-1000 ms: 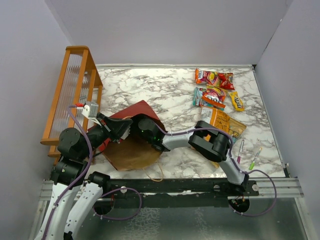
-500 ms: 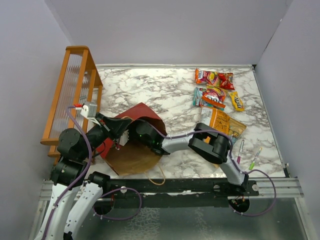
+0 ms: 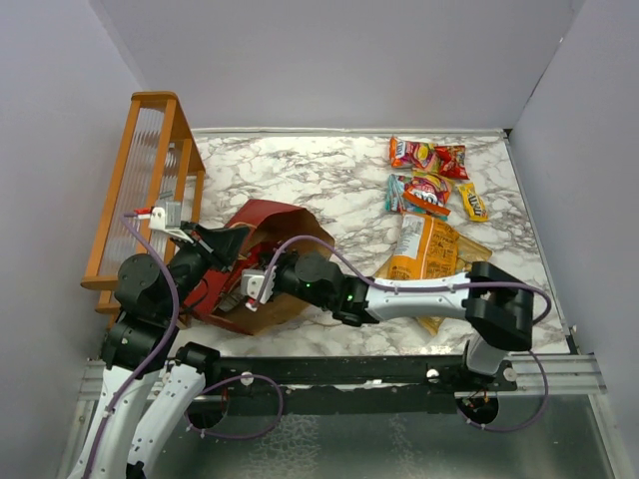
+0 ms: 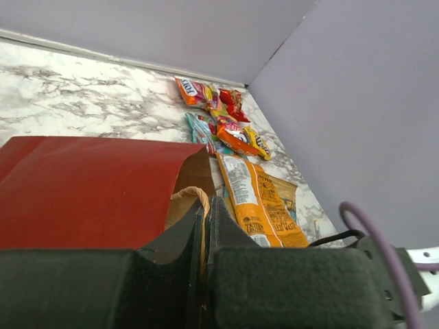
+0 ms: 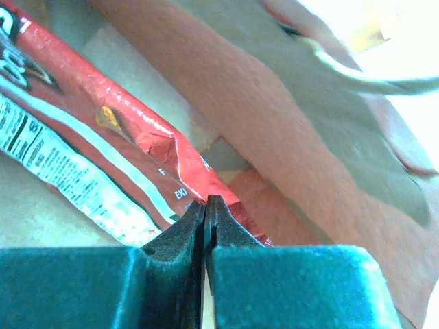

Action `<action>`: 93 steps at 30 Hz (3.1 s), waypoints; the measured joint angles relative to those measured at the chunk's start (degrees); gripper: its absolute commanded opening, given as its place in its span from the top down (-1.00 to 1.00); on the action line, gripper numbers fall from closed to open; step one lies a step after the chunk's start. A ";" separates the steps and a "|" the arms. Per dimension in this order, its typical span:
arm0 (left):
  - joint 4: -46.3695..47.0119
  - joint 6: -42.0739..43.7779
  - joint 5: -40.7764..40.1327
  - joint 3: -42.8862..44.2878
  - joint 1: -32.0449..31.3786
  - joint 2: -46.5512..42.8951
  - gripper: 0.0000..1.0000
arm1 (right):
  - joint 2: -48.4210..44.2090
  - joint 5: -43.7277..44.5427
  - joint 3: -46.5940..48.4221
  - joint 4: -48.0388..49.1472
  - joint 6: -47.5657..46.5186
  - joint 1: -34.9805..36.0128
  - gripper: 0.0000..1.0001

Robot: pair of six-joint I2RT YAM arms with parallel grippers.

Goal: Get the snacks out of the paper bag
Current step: Take out the snack from the paper bag, then place the snack at the center of the board, then adjust the paper bag at the center of the board.

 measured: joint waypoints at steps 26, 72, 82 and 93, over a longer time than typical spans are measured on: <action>-0.26 0.15 -2.23 -0.02 0.00 -0.66 1.00 | -40.09 14.49 -4.09 -7.65 9.44 0.35 0.97; -13.00 -5.62 -18.18 5.79 0.00 13.77 1.00 | -46.69 40.52 -13.81 -31.43 36.24 -18.88 0.97; -15.15 -4.09 -20.28 6.47 0.00 12.79 0.66 | -46.62 27.93 -12.31 -45.75 55.25 -26.99 0.97; -15.54 -2.19 -20.20 9.44 0.00 12.76 -0.42 | -44.41 28.81 -5.40 -66.36 77.88 -28.63 0.97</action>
